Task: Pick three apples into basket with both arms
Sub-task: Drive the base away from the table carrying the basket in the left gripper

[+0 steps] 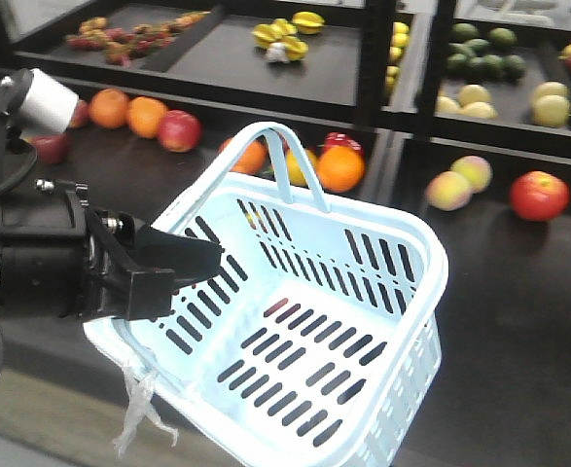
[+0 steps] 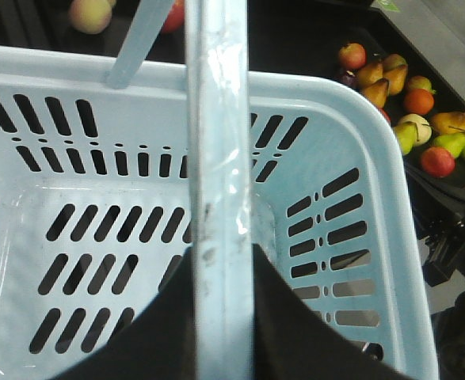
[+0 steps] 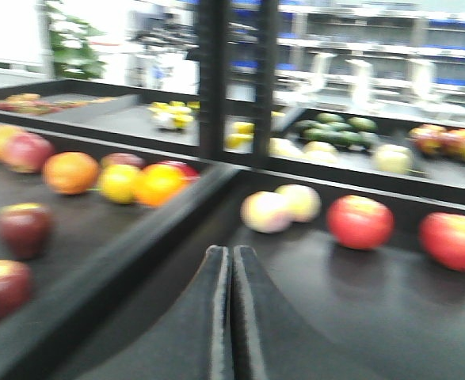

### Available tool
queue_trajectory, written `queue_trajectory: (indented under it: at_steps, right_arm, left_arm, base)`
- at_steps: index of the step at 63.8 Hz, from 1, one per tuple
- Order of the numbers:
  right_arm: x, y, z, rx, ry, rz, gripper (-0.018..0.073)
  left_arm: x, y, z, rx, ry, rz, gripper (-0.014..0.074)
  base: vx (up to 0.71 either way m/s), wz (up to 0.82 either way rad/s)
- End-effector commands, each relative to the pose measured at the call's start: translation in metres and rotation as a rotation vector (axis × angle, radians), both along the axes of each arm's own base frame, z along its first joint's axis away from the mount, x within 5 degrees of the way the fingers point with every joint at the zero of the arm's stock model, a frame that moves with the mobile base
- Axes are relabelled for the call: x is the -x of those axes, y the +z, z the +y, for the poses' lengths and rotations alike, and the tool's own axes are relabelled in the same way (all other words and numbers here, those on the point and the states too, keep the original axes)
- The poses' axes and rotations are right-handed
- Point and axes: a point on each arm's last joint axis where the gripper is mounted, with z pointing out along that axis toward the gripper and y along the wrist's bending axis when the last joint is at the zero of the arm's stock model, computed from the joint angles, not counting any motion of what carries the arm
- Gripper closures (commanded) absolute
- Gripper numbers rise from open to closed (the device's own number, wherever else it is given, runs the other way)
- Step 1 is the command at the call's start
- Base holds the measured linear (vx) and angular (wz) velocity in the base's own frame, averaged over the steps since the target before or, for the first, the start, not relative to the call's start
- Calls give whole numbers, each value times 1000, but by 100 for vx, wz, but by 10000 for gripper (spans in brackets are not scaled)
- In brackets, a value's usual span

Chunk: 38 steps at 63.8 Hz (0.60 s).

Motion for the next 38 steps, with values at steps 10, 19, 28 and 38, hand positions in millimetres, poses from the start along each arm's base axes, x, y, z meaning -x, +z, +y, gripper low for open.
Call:
queue_trajectory:
  at_steps: [10,19,28,38]
  right_arm:
    - [0,2,0,14,1,-66,561]
    - [0,2,0,14,1,-66,561]
    - [0,2,0,14,1,-66,561]
    - [0,2,0,14,1,-66,561]
  left_arm:
    - [3,20,2,104,32,-59,603]
    - [3,20,2,104,32,-59,603]
    - [3,20,2,104,32,-59,603]
    - [3,20,2,104,32,-59,603]
  base:
    - [-15,58]
    - [-15,58]
    - [-16,59]
    - [-16,60]
